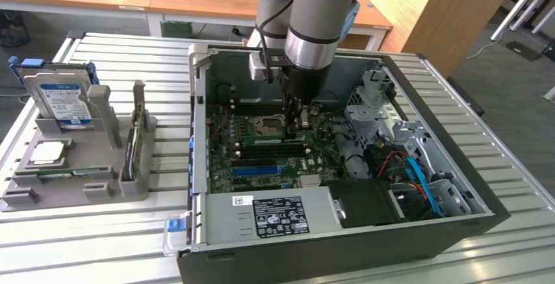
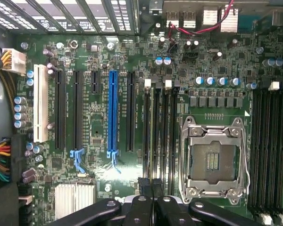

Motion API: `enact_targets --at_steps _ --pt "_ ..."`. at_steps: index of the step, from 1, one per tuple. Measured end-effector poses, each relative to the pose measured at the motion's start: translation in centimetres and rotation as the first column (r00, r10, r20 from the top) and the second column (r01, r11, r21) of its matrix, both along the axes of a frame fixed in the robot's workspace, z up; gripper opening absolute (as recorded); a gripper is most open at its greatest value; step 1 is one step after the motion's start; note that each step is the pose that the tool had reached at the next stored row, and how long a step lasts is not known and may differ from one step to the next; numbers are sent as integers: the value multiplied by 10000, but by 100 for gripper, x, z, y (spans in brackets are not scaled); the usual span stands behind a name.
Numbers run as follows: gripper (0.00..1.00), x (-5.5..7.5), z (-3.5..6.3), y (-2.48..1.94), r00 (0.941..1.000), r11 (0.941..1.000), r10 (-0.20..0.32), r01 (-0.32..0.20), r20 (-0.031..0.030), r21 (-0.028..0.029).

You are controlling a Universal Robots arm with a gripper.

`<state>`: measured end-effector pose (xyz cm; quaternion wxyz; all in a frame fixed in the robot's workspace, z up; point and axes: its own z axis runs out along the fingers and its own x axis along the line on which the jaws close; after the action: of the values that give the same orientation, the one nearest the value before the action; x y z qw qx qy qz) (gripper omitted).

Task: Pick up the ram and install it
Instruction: 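Insert the ram into the slot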

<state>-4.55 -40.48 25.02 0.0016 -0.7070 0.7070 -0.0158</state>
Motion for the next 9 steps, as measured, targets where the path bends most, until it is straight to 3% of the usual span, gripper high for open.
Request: enact_targets --at_steps 5,9 --pt "12 0 0 0 10000 10000 -2 2 0 0" --pt "12 0 0 -31 10000 10000 -1 1 0 4"
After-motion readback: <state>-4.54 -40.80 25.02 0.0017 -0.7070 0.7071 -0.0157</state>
